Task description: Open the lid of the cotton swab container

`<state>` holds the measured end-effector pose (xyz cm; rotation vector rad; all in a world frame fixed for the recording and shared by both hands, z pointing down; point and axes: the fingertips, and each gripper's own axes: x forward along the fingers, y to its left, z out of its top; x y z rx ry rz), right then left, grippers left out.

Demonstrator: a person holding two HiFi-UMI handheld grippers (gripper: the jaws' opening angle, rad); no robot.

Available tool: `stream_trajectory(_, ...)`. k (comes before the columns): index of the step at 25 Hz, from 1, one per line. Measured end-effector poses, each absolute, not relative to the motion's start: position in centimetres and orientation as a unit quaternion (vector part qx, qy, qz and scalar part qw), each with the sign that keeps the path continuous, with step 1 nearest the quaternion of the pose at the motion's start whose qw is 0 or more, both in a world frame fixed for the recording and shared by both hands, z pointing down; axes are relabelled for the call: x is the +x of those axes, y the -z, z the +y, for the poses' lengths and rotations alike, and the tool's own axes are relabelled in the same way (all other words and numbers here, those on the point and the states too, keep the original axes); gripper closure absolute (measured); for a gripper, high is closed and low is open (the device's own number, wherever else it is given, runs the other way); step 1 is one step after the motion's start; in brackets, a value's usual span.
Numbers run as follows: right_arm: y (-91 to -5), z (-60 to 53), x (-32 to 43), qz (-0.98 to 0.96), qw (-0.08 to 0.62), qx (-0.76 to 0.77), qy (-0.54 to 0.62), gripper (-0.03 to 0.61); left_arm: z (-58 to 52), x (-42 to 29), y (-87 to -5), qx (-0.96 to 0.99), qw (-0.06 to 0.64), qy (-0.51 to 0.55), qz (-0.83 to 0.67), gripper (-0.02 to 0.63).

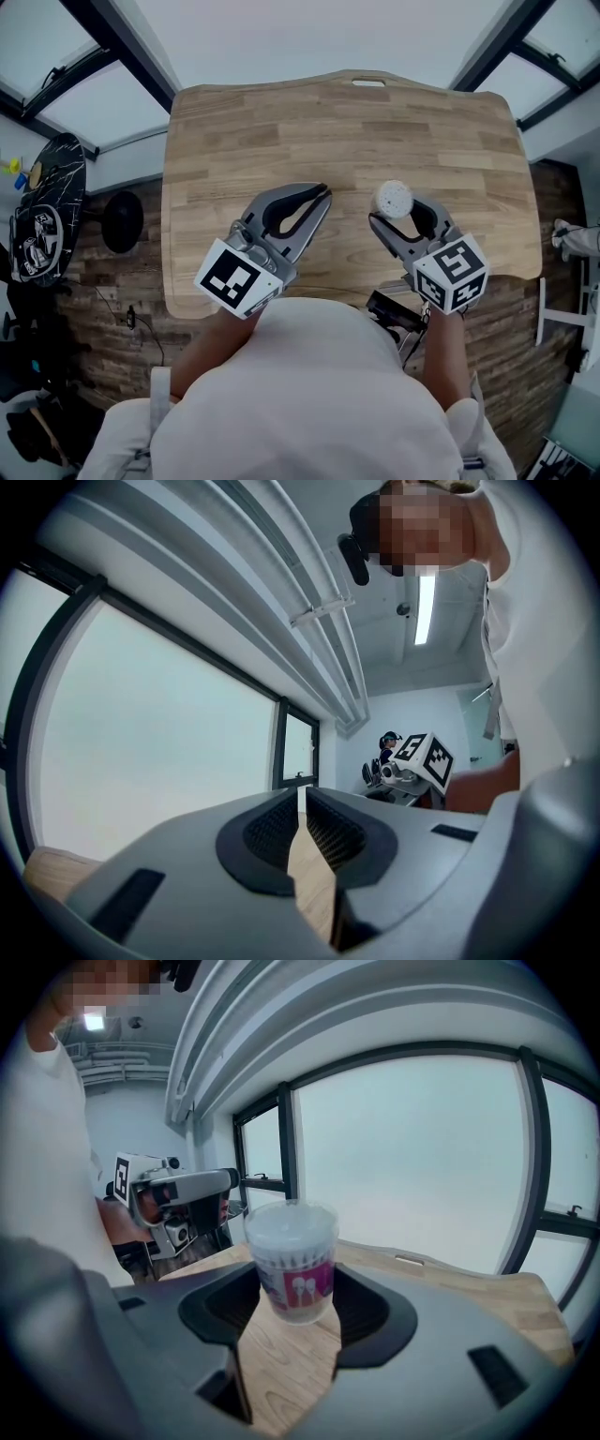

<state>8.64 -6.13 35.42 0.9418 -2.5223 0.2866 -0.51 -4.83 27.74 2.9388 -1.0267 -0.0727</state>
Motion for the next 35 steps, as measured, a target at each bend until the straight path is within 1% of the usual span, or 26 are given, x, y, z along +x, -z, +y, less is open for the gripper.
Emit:
stream_trajectory(5,-35.3,-5.7,8.6,-0.908,0.221,0.342,-0.099,0.325,-5.2,-0.5,-27.9,0.939,0.03,0.024,-0.342,0.598)
stream_trajectory(10,-35.5,-5.3,8.2,-0.906,0.223,0.346,-0.099,0.327,-5.4,-0.6,-27.6,0.939,0.023,0.025,-0.342,0.595)
stream_trajectory(11,-35.5,-5.2,8.2,-0.906,0.224,0.346,-0.099,0.325,-5.4,-0.5,-27.6,0.939,0.024,0.025,-0.341,0.583)
stream_trajectory(13,-35.7,-5.0,8.0,-0.905,0.227,0.345,-0.098,0.325,-5.3,-0.1,-27.6,0.942,0.03,0.024,-0.334,0.52)
stream_trajectory(17,-35.8,-4.7,7.3,-0.905,0.235,0.343,-0.093,0.325,-4.7,1.4,-27.6,0.952,0.046,0.021,-0.3,0.442)
stream_trajectory(20,-35.8,-4.4,6.8,-0.905,0.24,0.339,-0.089,0.327,-3.7,3.3,-27.2,0.964,0.034,0.01,-0.265,0.387)
stream_trajectory(24,-35.8,-3.9,6.2,-0.905,0.252,0.333,-0.079,0.325,-2.2,5.5,-27.5,0.975,0.018,-0.015,-0.223,0.361)
stream_trajectory(29,-35.9,-3.2,4.8,-0.907,0.261,0.324,-0.071,0.325,-1.2,6.4,-28.3,0.976,0.001,-0.046,-0.211,0.339)
stream_trajectory(35,-35.4,-3.1,3.8,-0.909,0.265,0.316,-0.057,0.327,-2.1,6.0,-28.2,0.971,-0.008,-0.049,-0.236,0.336)
